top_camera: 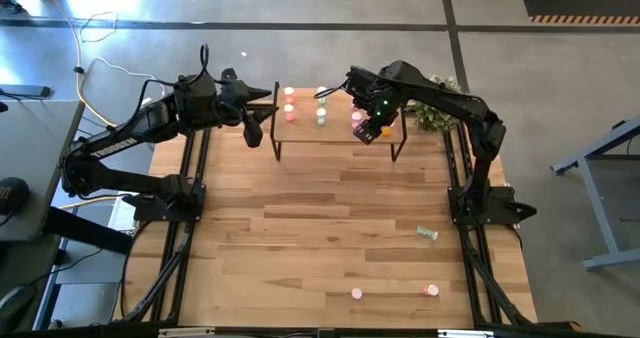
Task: Pick and place medicine bottles onto shelf by color
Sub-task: Adjust the yellow pill bottles on the shelf
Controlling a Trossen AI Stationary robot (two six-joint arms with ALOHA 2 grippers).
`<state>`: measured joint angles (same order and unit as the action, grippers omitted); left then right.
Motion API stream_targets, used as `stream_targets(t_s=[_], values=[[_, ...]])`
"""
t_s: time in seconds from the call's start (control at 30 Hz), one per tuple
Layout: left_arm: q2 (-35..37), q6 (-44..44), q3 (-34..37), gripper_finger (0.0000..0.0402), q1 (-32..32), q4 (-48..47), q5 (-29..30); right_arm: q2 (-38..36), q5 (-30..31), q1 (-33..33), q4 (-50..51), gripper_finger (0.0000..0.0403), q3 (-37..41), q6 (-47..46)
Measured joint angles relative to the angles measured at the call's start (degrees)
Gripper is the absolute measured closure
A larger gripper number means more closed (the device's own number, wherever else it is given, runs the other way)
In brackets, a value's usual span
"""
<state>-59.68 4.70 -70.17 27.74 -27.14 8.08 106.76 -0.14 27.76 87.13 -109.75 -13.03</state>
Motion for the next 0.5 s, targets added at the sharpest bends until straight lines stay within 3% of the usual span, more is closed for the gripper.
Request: stream_targets(t_s=[0.2, 0.33, 0.5], values=[[0.00, -0.01, 0.00, 0.0197, -0.01, 0.00, 0.00, -1.79, -1.58, -1.93, 0.20, 0.0222, -1.79, -0.52], [0.00, -0.47, 0.00, 0.0197, -0.01, -0.02, -0.34, -4.65, 1.07, -4.48, -1.79, 0.0222, -3.74, -2.12], [0.00, -3.07, 0.00, 0.0197, -0.02, -0.03, -4.21, -9.15, 1.51, -7.81, -7.63, 0.0222, -4.33, -2.13]])
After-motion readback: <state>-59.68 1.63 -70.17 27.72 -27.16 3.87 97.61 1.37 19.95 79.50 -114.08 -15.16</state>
